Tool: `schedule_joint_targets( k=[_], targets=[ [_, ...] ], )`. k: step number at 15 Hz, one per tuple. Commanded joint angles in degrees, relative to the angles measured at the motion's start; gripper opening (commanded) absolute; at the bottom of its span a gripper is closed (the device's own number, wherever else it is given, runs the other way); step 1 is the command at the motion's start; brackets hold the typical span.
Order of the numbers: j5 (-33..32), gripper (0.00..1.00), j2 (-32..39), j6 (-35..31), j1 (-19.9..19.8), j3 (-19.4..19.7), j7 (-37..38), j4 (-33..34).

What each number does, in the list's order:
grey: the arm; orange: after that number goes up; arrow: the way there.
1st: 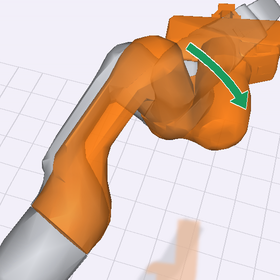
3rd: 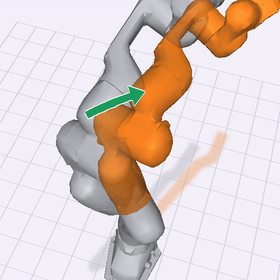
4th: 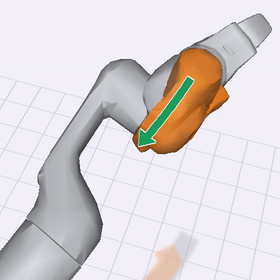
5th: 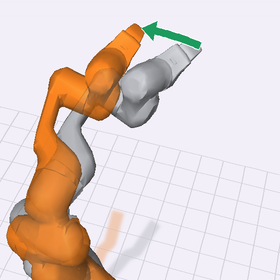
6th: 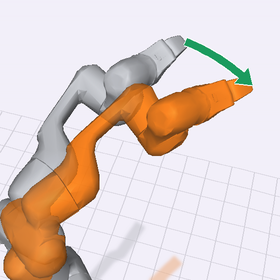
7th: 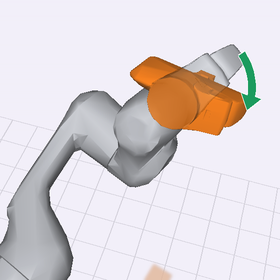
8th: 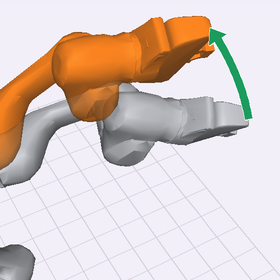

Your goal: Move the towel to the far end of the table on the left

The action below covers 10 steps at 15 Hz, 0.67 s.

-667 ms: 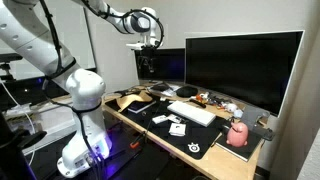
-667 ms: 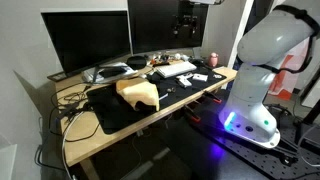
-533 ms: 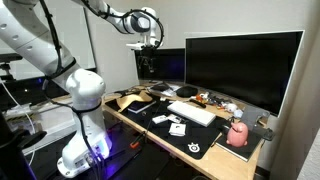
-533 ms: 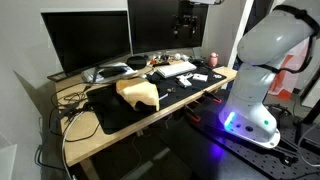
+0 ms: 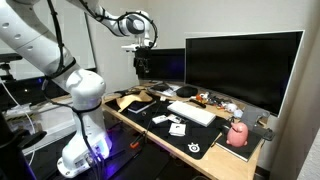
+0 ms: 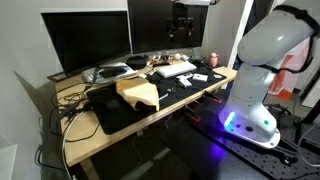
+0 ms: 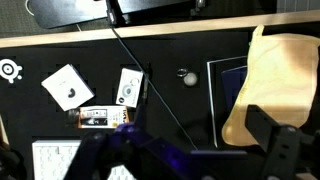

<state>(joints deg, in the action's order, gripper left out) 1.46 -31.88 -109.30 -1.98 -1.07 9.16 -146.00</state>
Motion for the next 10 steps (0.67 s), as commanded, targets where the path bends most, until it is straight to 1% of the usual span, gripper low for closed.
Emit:
schedule_joint_targets(
  k=[1,5,8,10],
  targets=[
    [1.9,1.00,-0.3,-2.8,1.7,-3.6,5.3,-2.1],
    [4.4,1.00,2.9,-9.6,4.4,-7.4,9.2,-3.3],
    [4.4,1.00,7.1,-15.3,5.7,-10.3,13.1,-3.6],
    [4.2,1.00,10.8,-17.8,6.2,-11.8,16.1,-2.6]
  ],
)
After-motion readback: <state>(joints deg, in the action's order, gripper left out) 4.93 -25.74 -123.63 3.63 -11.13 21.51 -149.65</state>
